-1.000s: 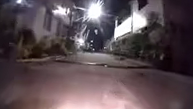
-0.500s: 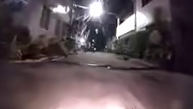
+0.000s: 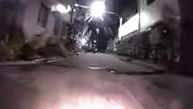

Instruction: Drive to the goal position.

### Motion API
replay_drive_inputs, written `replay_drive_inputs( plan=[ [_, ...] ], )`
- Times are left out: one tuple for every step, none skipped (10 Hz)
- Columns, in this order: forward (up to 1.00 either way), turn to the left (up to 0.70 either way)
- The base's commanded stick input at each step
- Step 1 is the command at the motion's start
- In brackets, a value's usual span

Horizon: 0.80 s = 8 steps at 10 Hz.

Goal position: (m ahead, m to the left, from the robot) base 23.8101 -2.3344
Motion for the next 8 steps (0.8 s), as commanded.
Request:
replay_drive_inputs(
  plan=[
    [1.00, 0.00],
    [1.00, 0.00],
    [1.00, 0.00],
    [1.00, 0.00],
    [1.00, 0.00],
    [1.00, 0.00],
    [1.00, 0.00],
    [1.00, 0.00]
  ],
)
